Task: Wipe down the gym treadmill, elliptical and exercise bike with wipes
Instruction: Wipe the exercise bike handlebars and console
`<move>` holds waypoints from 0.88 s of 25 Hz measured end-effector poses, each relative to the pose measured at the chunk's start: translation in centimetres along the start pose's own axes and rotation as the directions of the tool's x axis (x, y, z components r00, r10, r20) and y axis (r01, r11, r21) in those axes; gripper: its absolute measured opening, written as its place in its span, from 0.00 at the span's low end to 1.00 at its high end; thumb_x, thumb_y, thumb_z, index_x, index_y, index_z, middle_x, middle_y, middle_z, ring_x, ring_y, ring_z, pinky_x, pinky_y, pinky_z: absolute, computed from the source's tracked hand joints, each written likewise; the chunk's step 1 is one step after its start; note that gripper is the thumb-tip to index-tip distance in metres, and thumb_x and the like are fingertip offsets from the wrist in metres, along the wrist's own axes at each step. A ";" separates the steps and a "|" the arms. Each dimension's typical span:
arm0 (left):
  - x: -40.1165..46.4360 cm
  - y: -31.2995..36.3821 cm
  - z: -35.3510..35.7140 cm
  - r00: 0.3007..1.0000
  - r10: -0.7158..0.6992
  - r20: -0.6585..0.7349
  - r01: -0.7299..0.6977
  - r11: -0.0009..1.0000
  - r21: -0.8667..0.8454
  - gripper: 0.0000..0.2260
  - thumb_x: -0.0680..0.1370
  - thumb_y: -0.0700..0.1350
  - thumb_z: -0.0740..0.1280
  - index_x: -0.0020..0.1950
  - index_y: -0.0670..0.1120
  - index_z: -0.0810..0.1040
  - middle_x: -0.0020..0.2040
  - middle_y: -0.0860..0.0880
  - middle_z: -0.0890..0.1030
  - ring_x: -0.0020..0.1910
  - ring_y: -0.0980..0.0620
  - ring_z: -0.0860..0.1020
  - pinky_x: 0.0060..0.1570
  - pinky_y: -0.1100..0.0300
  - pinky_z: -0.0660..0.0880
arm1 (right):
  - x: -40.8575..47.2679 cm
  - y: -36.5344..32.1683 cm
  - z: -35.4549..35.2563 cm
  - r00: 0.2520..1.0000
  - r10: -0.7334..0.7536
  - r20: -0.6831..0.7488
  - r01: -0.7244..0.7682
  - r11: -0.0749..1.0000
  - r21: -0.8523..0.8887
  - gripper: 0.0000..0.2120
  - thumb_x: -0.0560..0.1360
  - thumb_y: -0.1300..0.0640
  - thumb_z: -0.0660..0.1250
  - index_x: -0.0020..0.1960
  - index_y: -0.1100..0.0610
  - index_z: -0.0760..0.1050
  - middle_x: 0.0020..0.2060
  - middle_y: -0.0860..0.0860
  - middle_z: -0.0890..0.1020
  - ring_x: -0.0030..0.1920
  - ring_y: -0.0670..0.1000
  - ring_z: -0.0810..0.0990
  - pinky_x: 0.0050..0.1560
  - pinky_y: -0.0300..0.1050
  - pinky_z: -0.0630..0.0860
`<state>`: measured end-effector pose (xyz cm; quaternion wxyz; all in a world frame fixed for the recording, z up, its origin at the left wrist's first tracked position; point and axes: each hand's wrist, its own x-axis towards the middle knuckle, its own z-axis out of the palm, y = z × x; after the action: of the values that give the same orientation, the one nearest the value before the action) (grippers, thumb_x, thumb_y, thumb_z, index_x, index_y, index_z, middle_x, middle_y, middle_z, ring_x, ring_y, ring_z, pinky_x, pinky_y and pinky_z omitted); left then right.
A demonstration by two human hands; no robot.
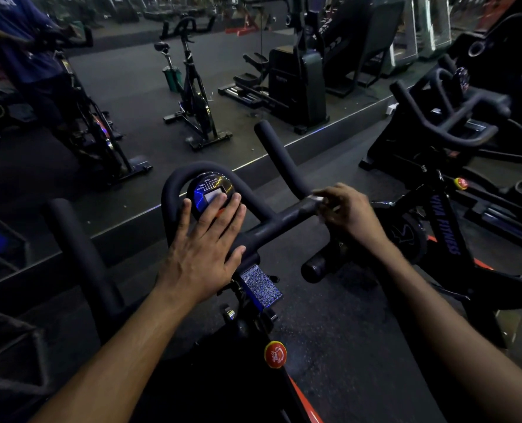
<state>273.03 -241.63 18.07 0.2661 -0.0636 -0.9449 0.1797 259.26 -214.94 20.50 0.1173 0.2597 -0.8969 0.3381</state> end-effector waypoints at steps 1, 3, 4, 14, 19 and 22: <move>0.0 0.1 0.0 1.000 0.001 0.001 -0.001 1.000 0.002 0.32 0.81 0.58 0.57 0.82 0.46 0.58 0.84 0.48 0.53 0.83 0.48 0.50 0.77 0.33 0.45 | 0.1 1.2 -1.2 0.999 0.007 -0.042 -0.008 1.000 -0.020 0.12 0.76 0.61 0.70 0.59 0.53 0.83 0.44 0.50 0.79 0.44 0.53 0.81 0.48 0.50 0.78; 0.2 0.2 -0.2 1.000 0.000 0.004 0.000 1.000 0.005 0.32 0.81 0.58 0.57 0.82 0.45 0.58 0.84 0.48 0.54 0.83 0.47 0.50 0.77 0.33 0.44 | 1.0 3.3 -3.1 0.998 -0.006 -0.067 0.001 0.998 -0.065 0.12 0.77 0.62 0.69 0.60 0.55 0.82 0.45 0.48 0.77 0.44 0.55 0.82 0.50 0.56 0.79; 0.2 0.1 -0.2 1.000 -0.002 0.007 0.002 1.000 0.011 0.32 0.81 0.58 0.57 0.82 0.45 0.58 0.84 0.48 0.53 0.83 0.47 0.50 0.77 0.33 0.44 | 1.5 3.8 -3.7 0.999 -0.017 -0.050 0.012 0.996 -0.088 0.13 0.77 0.62 0.70 0.60 0.55 0.82 0.46 0.47 0.76 0.44 0.55 0.82 0.50 0.57 0.79; 0.1 0.1 0.1 0.999 -0.015 -0.047 0.013 0.999 -0.035 0.32 0.79 0.58 0.57 0.81 0.46 0.62 0.83 0.49 0.56 0.82 0.47 0.52 0.78 0.34 0.47 | 4.6 2.5 0.2 0.954 -0.153 0.259 0.209 0.956 -0.206 0.13 0.73 0.47 0.70 0.52 0.53 0.83 0.46 0.51 0.76 0.46 0.55 0.79 0.44 0.50 0.77; 0.0 -0.1 0.6 0.995 -0.021 -0.094 0.014 0.997 -0.077 0.32 0.79 0.58 0.58 0.81 0.46 0.63 0.83 0.49 0.58 0.82 0.48 0.54 0.78 0.35 0.46 | 5.1 3.9 -1.5 0.937 -0.127 0.326 0.181 0.973 -0.140 0.13 0.71 0.46 0.71 0.50 0.53 0.82 0.44 0.50 0.82 0.45 0.52 0.82 0.45 0.50 0.77; 0.0 -0.3 0.6 0.994 -0.021 -0.103 0.012 0.996 -0.090 0.31 0.80 0.58 0.58 0.81 0.46 0.63 0.83 0.49 0.58 0.82 0.48 0.55 0.78 0.35 0.46 | 2.8 4.0 -2.9 0.912 -0.045 0.409 0.117 0.981 -0.152 0.04 0.73 0.52 0.74 0.47 0.50 0.83 0.43 0.49 0.84 0.45 0.50 0.83 0.44 0.49 0.78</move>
<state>272.72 -242.08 17.67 0.3134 -0.0769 -0.9373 0.1318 254.82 -211.54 21.56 -0.0340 0.3498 -0.9161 0.1928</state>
